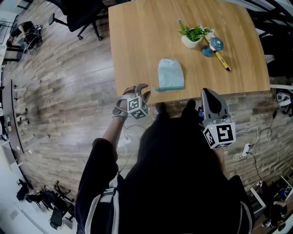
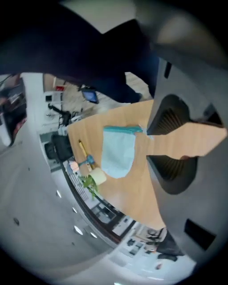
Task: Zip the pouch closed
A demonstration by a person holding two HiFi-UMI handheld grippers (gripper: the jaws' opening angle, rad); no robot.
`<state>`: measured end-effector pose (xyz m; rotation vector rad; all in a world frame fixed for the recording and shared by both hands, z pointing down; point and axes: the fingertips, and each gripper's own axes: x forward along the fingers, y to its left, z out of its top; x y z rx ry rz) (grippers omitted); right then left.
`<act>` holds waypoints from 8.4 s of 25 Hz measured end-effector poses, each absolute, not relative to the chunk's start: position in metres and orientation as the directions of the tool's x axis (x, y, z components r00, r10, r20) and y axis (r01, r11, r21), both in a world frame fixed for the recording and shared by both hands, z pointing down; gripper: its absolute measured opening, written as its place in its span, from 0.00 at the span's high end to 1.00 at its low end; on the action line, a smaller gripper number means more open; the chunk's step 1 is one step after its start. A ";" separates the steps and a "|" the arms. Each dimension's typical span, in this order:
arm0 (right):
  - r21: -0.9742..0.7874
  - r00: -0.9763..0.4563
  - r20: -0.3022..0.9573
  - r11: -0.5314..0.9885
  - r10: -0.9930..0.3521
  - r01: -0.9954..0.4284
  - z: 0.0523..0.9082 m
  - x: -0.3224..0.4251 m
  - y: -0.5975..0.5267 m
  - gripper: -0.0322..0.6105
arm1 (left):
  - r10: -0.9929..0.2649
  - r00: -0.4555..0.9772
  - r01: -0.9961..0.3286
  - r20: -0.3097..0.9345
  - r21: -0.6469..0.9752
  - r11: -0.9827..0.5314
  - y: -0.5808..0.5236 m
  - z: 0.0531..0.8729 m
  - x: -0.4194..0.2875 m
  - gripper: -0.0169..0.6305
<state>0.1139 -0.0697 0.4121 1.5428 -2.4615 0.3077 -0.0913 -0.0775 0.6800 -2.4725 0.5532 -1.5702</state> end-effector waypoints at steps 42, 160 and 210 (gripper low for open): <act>-0.050 -0.382 0.313 0.386 -0.870 -0.921 0.419 0.121 -0.058 0.93 | -0.348 0.553 -0.240 0.758 -0.255 -0.937 -0.077 0.650 -0.031 0.96; 0.013 -0.469 0.267 0.490 -0.842 -0.872 0.427 0.073 -0.142 0.92 | -0.497 0.754 -0.449 0.429 -0.216 -0.867 -0.096 0.443 -0.002 0.96; -0.013 -0.323 0.265 0.332 -0.909 -0.943 0.421 0.141 -0.159 0.92 | -0.491 0.800 -0.426 0.345 -0.249 -0.870 -0.068 0.404 -0.007 0.97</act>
